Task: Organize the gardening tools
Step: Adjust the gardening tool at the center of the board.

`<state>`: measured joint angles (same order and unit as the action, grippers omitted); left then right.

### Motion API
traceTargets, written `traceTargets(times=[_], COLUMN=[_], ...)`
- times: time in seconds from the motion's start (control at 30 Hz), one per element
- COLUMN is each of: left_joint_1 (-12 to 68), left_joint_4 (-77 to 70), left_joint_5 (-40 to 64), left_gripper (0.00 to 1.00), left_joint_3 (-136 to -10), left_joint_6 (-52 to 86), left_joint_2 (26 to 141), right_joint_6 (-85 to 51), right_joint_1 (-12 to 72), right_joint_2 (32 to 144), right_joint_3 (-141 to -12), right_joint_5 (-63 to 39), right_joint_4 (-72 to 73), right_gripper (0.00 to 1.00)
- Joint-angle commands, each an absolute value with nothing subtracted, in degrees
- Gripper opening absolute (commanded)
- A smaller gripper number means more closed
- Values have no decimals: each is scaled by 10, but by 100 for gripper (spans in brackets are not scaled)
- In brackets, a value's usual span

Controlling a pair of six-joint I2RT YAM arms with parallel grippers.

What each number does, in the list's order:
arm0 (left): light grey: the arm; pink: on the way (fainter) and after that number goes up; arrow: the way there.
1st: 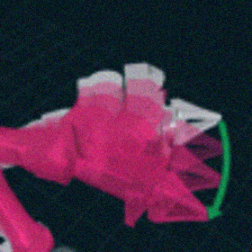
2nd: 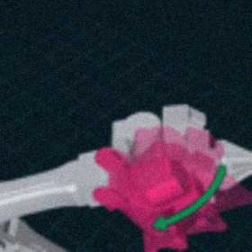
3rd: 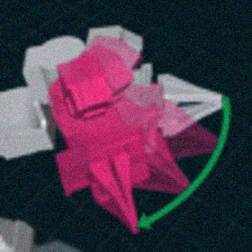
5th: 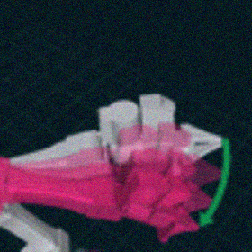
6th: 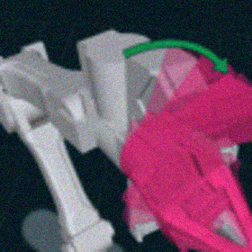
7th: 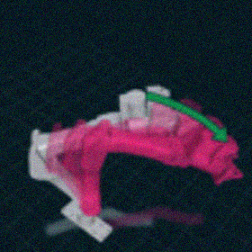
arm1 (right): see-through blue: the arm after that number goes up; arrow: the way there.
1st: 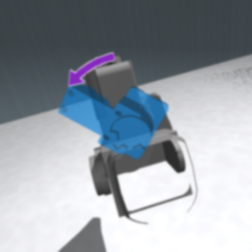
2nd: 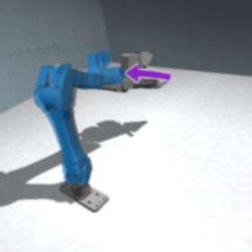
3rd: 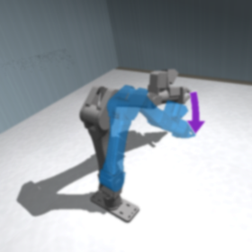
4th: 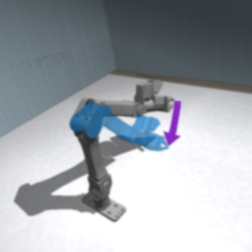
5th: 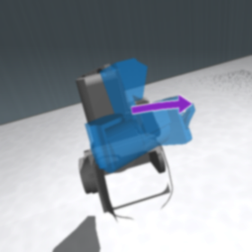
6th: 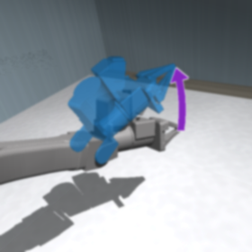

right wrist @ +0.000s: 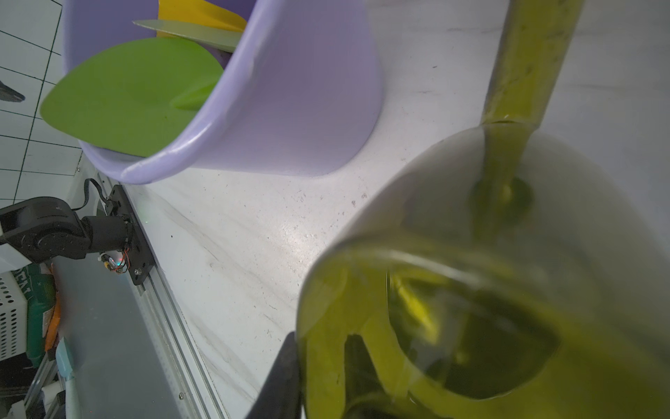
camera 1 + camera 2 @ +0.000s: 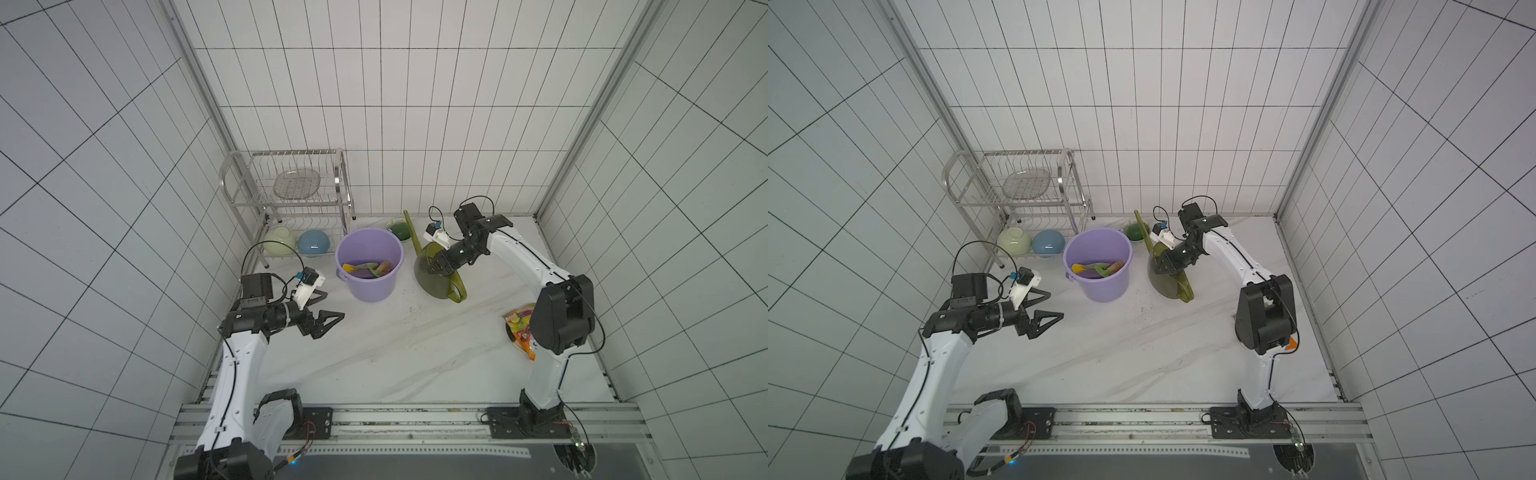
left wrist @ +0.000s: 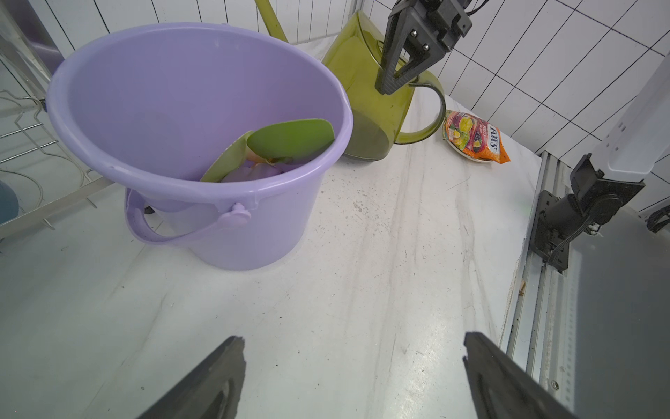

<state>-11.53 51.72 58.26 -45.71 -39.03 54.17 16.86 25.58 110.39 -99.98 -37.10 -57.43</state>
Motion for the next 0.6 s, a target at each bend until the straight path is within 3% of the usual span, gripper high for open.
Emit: traceTargets(times=[0.0,0.4,0.57], left_joint_1=[-118,-118,-118], left_joint_4=[525,536,541], left_joint_5=[578,572,570], left_gripper=[95,95,95], left_joint_3=[-458,-463,-464], left_joint_6=[-400,-400,-402], left_joint_2=[533,525,523], right_joint_6=[203,238,222], right_joint_1=[259,266,268], right_joint_2=[1123,1195,1213], right_joint_3=[-1046,-1134,-1162], right_joint_5=[-390,-397,-383], right_joint_4=[-599,-669,-684], right_gripper=[7,16,26])
